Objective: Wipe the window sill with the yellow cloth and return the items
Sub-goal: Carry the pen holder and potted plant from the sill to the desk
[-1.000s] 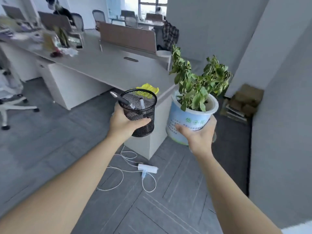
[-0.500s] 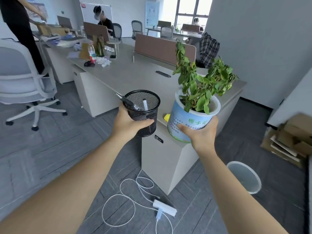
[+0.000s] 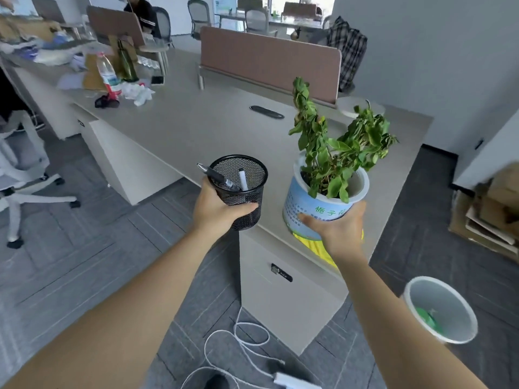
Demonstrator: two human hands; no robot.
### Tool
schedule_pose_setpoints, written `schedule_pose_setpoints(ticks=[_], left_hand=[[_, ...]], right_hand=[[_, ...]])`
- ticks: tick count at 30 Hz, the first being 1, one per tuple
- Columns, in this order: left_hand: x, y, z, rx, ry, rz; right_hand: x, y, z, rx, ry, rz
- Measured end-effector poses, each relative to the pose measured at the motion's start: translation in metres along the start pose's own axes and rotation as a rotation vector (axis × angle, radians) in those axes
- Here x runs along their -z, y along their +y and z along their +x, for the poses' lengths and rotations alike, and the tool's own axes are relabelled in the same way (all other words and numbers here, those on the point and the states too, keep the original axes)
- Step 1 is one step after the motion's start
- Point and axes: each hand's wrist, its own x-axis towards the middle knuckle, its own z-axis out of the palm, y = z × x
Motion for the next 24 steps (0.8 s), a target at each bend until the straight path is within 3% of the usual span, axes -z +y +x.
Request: schedule_pose_setpoints(ticks=[11, 24], left_hand=[[-0.036, -0.111, 0.205, 0.075, -0.211, 0.049], [-0.063, -0.196, 0.276, 0.141, -0.259, -0.017]], right_hand=[[-0.126, 0.079, 0.138, -0.112, 0.173, -0.055], [-0.182, 0.147, 0.204, -0.11, 0.185, -0.14]])
